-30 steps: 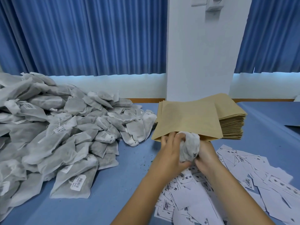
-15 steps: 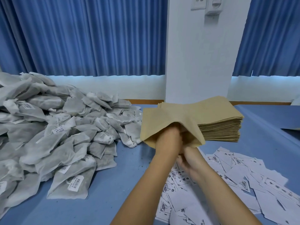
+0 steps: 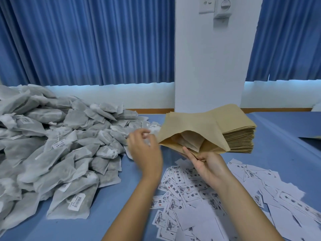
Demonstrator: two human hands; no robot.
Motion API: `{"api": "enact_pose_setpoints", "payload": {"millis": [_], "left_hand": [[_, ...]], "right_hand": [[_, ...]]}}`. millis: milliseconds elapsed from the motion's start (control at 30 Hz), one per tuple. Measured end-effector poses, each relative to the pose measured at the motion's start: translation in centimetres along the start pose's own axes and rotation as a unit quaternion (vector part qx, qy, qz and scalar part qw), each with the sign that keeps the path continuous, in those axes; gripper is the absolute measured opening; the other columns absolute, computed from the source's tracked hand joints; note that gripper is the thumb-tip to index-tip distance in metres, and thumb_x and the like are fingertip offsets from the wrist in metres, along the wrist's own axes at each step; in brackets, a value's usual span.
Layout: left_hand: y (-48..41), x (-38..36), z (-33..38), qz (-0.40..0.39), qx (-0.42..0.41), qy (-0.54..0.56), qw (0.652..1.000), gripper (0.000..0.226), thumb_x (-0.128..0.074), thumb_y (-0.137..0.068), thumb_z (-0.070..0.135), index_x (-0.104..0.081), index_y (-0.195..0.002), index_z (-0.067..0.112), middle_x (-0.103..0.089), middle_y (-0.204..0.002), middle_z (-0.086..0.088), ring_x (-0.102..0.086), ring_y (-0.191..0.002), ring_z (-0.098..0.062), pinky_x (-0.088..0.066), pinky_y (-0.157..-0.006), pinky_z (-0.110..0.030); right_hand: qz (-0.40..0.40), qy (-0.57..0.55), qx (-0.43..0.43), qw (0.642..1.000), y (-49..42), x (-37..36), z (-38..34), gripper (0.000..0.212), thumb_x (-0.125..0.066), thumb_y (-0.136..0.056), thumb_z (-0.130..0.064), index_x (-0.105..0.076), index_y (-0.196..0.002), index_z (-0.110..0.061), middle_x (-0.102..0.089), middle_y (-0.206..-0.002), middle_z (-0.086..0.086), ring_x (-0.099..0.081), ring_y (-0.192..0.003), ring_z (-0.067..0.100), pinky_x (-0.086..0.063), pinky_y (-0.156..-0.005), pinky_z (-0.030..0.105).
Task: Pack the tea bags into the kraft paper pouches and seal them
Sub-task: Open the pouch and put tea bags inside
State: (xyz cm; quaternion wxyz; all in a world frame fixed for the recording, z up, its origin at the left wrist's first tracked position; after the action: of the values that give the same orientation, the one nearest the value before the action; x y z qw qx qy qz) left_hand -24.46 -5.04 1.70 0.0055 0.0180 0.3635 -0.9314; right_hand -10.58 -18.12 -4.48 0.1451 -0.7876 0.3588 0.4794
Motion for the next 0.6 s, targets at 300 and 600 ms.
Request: {"api": "enact_pose_setpoints", "payload": {"millis": [300, 600], "left_hand": [[0.9, -6.9, -13.4, -0.402, -0.021, -0.468, 0.787, 0.059, -0.05, -0.092, 0.052, -0.034, -0.143, 0.026, -0.022, -0.15, -0.003, -0.025, -0.131, -0.032, -0.046, -0.093, -0.047], [2.0, -7.1, -9.9, -0.359, -0.025, -0.513, 0.779, 0.031, -0.057, -0.091, 0.034, -0.059, -0.116, 0.015, -0.046, -0.12, -0.002, -0.051, -0.106, -0.023, -0.039, -0.066, -0.03]], "right_hand": [[-0.01, 0.011, 0.003, 1.0, -0.3, -0.2, -0.1, 0.038, -0.025, -0.083, 0.024, -0.048, -0.1, 0.0, -0.048, -0.109, 0.025, -0.057, -0.104, 0.05, -0.06, -0.071, 0.046], [0.006, 0.005, 0.005, 1.0, -0.5, 0.1, -0.2, 0.038, -0.025, -0.083, 0.024, -0.049, -0.1, 0.0, -0.05, -0.107, 0.024, -0.054, -0.111, 0.048, -0.06, -0.068, 0.046]]}}
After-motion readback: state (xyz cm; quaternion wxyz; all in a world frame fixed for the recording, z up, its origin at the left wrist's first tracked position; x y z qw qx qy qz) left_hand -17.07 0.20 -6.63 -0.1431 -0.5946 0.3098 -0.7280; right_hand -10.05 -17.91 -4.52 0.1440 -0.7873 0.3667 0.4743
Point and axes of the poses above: each hand's wrist, its own y-axis away from the middle knuckle, its own x-axis out of the back of the hand, z = x × y, the point moved 8 cm from there along -y, towards the middle knuckle
